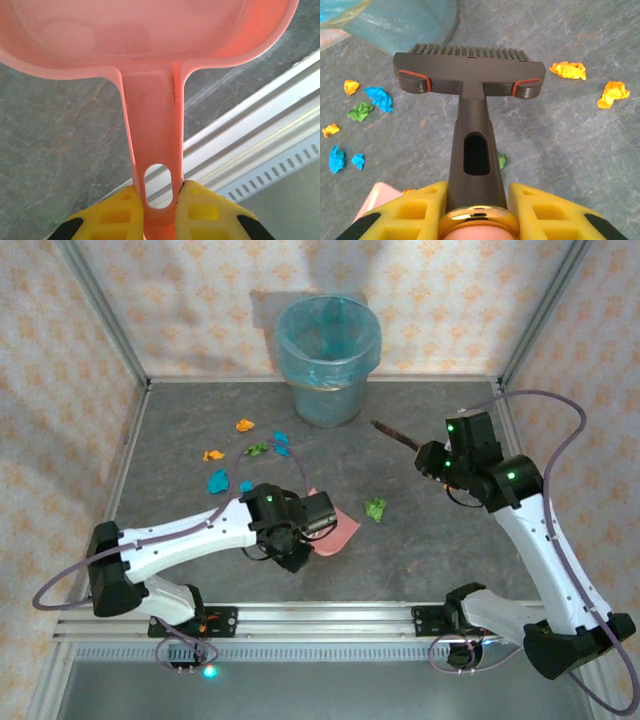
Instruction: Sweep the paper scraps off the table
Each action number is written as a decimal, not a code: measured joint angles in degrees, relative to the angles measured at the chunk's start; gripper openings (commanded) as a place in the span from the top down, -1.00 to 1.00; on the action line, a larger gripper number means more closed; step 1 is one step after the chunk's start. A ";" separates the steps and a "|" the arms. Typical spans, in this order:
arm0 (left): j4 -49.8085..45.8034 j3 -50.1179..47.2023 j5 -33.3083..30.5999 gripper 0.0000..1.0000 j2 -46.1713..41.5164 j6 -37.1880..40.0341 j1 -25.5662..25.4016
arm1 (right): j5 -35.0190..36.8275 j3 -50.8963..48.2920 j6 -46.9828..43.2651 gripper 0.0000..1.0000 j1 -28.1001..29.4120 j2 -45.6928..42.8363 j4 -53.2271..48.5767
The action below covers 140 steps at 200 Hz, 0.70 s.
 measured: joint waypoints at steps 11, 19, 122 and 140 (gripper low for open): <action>0.59 0.02 1.49 1.00 1.03 0.00 0.00 | -0.81 0.04 0.02 1.00 0.00 0.33 -1.27; 1.05 0.17 2.80 1.00 2.19 -0.04 0.00 | -1.55 -0.20 0.02 1.00 0.00 0.59 -1.84; 2.99 9.11 10.12 1.00 17.14 -0.02 0.00 | -10.73 -8.46 4.85 1.00 -0.02 1.27 0.50; 3.61 10.19 10.95 1.00 19.58 -0.02 0.02 | -11.56 -9.90 5.68 1.00 -0.20 1.64 1.09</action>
